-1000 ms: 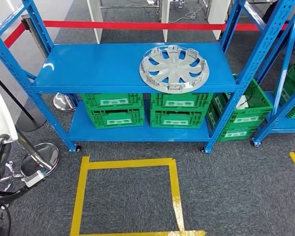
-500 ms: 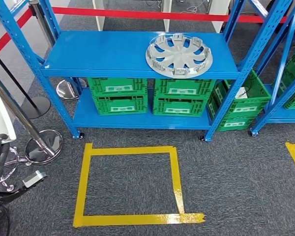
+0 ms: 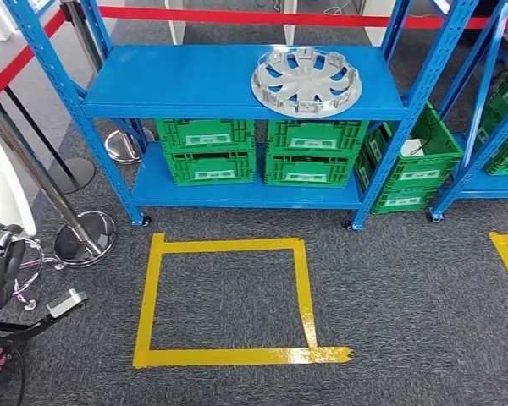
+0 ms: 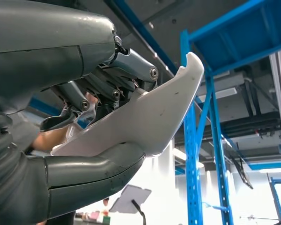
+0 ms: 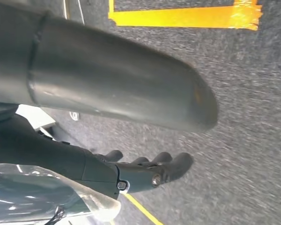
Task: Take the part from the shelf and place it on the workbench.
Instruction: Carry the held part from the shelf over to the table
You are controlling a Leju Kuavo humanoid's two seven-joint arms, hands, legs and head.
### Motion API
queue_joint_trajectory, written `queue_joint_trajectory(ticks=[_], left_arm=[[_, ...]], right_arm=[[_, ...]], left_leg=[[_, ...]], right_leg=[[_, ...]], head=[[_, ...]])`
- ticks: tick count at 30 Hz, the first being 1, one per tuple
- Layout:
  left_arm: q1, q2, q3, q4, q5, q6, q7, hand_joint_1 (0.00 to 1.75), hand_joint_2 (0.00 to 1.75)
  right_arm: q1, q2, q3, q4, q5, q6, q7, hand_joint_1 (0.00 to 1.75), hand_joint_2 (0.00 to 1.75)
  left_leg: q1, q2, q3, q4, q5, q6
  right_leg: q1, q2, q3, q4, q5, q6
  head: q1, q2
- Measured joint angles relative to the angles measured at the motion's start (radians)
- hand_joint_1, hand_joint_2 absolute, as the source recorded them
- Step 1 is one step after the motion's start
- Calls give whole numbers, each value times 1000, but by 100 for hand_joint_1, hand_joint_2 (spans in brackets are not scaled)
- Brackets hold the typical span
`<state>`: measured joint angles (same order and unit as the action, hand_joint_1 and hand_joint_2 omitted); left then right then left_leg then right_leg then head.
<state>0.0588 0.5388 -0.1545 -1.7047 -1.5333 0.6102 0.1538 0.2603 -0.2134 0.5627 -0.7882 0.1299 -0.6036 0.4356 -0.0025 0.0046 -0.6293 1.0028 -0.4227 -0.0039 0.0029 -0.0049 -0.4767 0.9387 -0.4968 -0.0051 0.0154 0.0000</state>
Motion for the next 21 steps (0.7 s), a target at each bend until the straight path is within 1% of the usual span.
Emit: queue_joint_trajectory(ticks=[1, 2, 3, 4, 5, 6, 7, 8, 9, 10, 11, 12, 13, 14, 15, 16, 17, 18, 19, 20, 21], left_arm=[[-1, 0, 0, 0, 1, 0, 0, 175, 175], [-1, 0, 0, 0, 2, -1, 0, 175, 175], [-2, 0, 0, 0, 4, -2, -1, 175, 175], [-3, 0, -1, 0, 5, -2, -1, 175, 175], [-4, 0, -2, 1, 8, -3, -1, 175, 175], [-5, 0, -2, 1, 9, -3, -1, 175, 175], [-8, 0, -3, 1, 12, -3, -1, 175, 175], [-11, 0, -3, 1, 14, -3, -1, 175, 175], [-14, 1, -4, 1, 16, -3, -1, 175, 175], [-16, 1, -4, 0, 18, -2, -1, 175, 175], [-17, 3, -4, 0, 19, -2, -1, 175, 175], [-18, 4, -5, 0, 21, -1, -1, 175, 175], [-17, 6, -5, 0, 22, -1, -1, 175, 175], [-18, 7, -5, 0, 24, 0, -1, 175, 175], [-18, 7, -5, -1, 26, 0, -1, 175, 175], [-17, 7, -4, -2, 28, 0, -1, 175, 175], [-17, 8, -4, -3, 30, 0, -1, 175, 175], [-16, 8, -2, -4, 31, 0, -1, 175, 175], [-15, 8, -1, -5, 32, 0, -1, 175, 175], [-13, 8, 1, -6, 34, 0, -2, 175, 175], [-12, 8, 2, -7, 36, 0, -2, 175, 175]], right_arm=[[0, 0, -1, -1, 1, 0, 1, 0, 0], [0, 0, -2, -2, 3, 1, 1, 0, 0], [0, 0, -3, -3, 6, 2, 1, 0, 0], [0, 0, -3, -3, 10, 5, 1, 0, 0], [0, 0, -4, -4, 14, 8, 1, 0, 0], [1, 0, -5, -5, 20, 11, 1, 0, 0], [1, 2, -7, -5, 27, 16, 1, 0, 0], [1, 3, -11, -6, 37, 22, 1, 0, 0], [1, 5, -17, -7, 47, 29, 1, 0, 0], [2, 8, -24, -8, 58, 36, 0, 0, 0], [2, 11, -31, -9, 68, 44, -2, 0, 0], [3, 14, -39, -9, 78, 51, -5, 0, 0], [4, 18, -46, -9, 87, 59, -9, 0, 0], [5, 21, -54, -9, 96, 68, -15, 0, 0], [6, 26, -62, -9, 104, 76, -22, 0, 0], [7, 30, -69, -9, 111, 83, -28, 0, 0], [7, 35, -76, -9, 117, 88, -34, 0, 0], [6, 40, -82, -9, 122, 90, -38, 0, 0], [4, 44, -88, -9, 126, 91, -42, 0, 0], [3, 48, -94, -9, 129, 93, -47, 0, 0], [2, 52, -99, -9, 132, 94, -51, 0, 0]], left_leg=[[1, -1, -11, 35, -43, -6], [4, -2, -24, 91, -98, -12], [7, -2, -35, 158, -146, -17], [10, -2, -40, 219, -173, -21], [12, -2, -35, 260, -175, -25], [14, -2, -18, 269, -155, -28], [16, -2, 15, 244, -124, -31], [19, -2, 62, 188, -105, -33], [19, -2, 114, 114, -105, -33], [19, -2, 156, 52, -116, -28], [17, -3, 180, 9, -132, -22], [13, -4, 186, -9, -138, -14], [12, -5, 178, -9, -133, -4], [13, -3, 167, -9, -122, 4], [13, -1, 155, -10, -110, 14], [15, 1, 141, -11, -95, 22], [15, 2, 125, -12, -80, 28], [14, 2, 107, -11, -66, 31], [13, 2, 90, -11, -52, 31], [13, 2, 71, -10, -37, 30], [12, 2, 52, -9, -22, 29]], right_leg=[[-3, -3, -12, -3, 12, -4], [-2, -5, -25, -1, 23, -7], [-2, -7, -41, 4, 33, -9], [-2, -8, -58, 10, 42, -8], [-3, -9, -77, 18, 50, -7], [-4, -11, -97, 28, 58, -5], [-5, -12, -117, 39, 65, -2], [-6, -13, -137, 52, 72, 1], [-5, -12, -154, 64, 78, 6], [-4, -12, -165, 73, 86, 10], [-3, -12, -172, 78, 94, 15], [-3, -12, -175, 78, 103, 19], [-3, -11, -177, 76, 114, 25], [-5, -9, -182, 77, 112, 30], [-7, -7, -190, 90, 90, 35], [-8, -4, -202, 121, 46, 40], [-10, -1, -215, 171, -12, 44], [-11, 0, -227, 233, -67, 46], [-12, 1, -234, 296, -102, 48], [-12, 1, -231, 342, -109, 49], [-12, 1, -215, 361, -91, 49]], head=[[-2, 0], [-4, 0], [-5, 0], [-6, 0], [-6, 0], [-6, 0], [-6, 0], [-6, 0], [-6, 0], [-6, 0], [-6, 0], [-6, 0], [-7, 0], [-8, 0], [-7, 0], [-6, 0], [-4, 0], [-2, 0], [-2, 0], [-1, 0], [-1, 0]])
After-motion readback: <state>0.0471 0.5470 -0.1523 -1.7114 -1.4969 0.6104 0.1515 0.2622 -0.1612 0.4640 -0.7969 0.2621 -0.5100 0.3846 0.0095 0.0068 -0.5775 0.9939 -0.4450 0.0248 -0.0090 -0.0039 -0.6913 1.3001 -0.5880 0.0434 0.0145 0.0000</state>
